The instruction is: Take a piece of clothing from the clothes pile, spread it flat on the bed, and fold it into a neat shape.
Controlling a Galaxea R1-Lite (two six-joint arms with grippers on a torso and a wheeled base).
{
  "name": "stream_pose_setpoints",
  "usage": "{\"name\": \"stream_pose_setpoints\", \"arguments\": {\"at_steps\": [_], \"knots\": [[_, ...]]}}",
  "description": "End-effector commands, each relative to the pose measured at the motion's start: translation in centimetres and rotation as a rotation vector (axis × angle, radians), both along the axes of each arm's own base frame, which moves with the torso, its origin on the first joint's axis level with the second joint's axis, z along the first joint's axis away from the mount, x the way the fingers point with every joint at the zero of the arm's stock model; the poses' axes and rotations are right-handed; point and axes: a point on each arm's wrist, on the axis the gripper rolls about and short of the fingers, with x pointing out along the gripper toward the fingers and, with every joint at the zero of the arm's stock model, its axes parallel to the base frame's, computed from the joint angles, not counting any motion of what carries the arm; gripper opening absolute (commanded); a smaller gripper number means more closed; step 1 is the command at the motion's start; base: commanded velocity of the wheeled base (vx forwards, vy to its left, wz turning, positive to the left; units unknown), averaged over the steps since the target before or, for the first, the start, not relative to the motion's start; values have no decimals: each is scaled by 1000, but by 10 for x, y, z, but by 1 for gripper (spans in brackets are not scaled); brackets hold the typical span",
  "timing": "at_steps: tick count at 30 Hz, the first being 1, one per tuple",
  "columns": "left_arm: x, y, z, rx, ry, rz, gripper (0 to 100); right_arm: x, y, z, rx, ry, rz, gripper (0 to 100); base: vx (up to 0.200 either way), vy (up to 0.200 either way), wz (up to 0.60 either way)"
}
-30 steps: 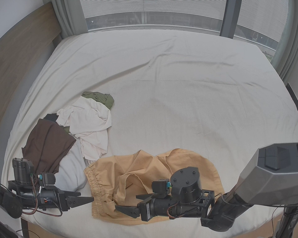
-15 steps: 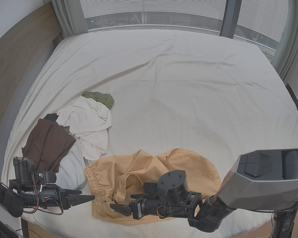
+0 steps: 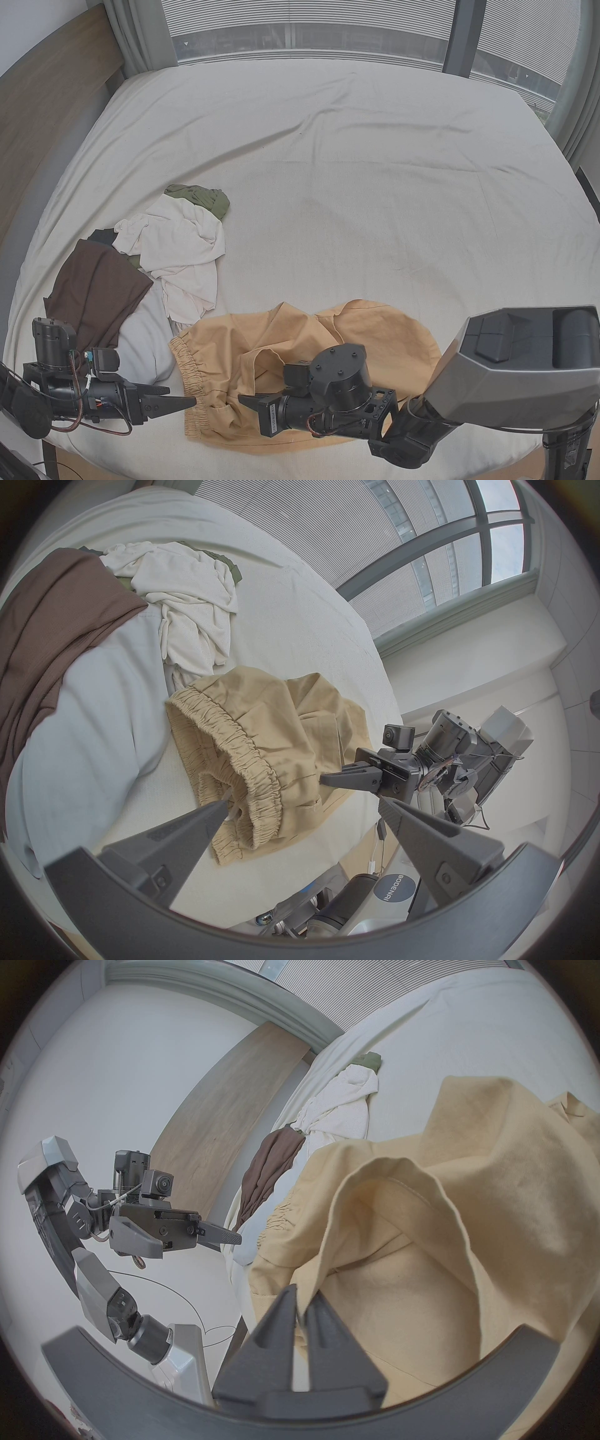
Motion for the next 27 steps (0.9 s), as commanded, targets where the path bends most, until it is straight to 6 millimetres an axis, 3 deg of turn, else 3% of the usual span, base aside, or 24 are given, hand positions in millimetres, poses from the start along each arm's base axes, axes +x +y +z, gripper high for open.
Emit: {"name": "stream_pose_setpoints", "arguments": {"at_steps": [1, 6, 12, 20, 27], "knots": [[2, 0, -5, 1, 15, -1, 100, 1, -10, 12, 18, -18, -25, 0, 0, 0, 0], [1, -2, -4, 1, 12, -10, 100, 6, -39, 41, 50, -42, -84, 0, 0, 0, 0], [4, -5, -9, 3, 29, -27, 100, 8, -62, 58, 68, -55, -128, 0, 0, 0, 0], [9, -8, -13, 2, 21, -40, 100, 8, -84, 72, 100, -54, -173, 0, 0, 0, 0], [15, -8, -25, 9, 14, -40, 100, 6, -94, 71, 161, -54, -192, 0, 0, 0, 0]]}}
